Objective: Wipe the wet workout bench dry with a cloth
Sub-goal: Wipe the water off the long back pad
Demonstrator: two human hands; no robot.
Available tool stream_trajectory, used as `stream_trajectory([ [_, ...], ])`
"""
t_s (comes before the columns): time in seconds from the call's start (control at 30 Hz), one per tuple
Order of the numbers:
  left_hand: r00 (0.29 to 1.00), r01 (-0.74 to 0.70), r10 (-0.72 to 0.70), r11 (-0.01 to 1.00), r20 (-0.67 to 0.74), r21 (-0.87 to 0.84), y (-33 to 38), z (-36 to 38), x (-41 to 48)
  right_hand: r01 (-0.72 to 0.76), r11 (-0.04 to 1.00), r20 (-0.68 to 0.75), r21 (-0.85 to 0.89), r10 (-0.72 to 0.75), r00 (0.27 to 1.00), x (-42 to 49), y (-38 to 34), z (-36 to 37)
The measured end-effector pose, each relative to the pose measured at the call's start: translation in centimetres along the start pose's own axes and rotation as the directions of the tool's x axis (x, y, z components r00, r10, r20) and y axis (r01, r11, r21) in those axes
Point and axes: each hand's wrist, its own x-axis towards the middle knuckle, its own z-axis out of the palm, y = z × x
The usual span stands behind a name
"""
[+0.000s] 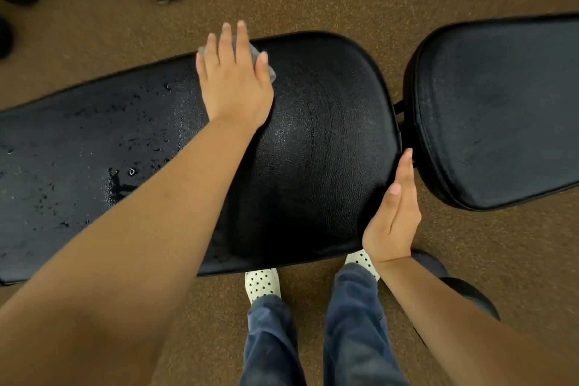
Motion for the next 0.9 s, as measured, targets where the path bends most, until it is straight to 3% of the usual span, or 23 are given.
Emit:
stream_trajectory([
  [0.2,0.987,-0.084,0.07,0.992,0.143,0.093,7.6,0.1,4.2,0.019,1.0,-0.012,-0.002,-0.019,1.0,0.1,0.1,0.0],
  [0.27,0.963,-0.206,0.182,0.972,0.197,0.112,11.0,0.3,3.6,0.021,1.0,-0.017,0.001,-0.021,1.0,0.0,0.2,0.1],
  [0.37,0.865,-0.455,0.412,0.885,0.286,0.102,15.6,1.2,1.0,0.026,1.0,-0.008,0.001,-0.026,1.0,0.1,0.4,0.1],
  [0.43,0.826,-0.521,0.472,0.848,0.307,0.097,16.5,2.0,-0.3,0.029,0.999,-0.003,0.014,-0.029,1.0,0.1,0.5,0.1],
  [0.7,0.888,-0.445,0.452,0.891,0.087,-0.094,12.1,2.5,-7.5,0.025,0.997,-0.019,0.075,-0.024,1.0,0.1,0.4,0.1],
  [0.9,0.901,-0.406,0.421,0.903,0.105,-0.14,8.6,2.9,-16.6,-0.067,0.991,0.047,0.113,0.062,0.997,0.3,0.2,-0.9],
])
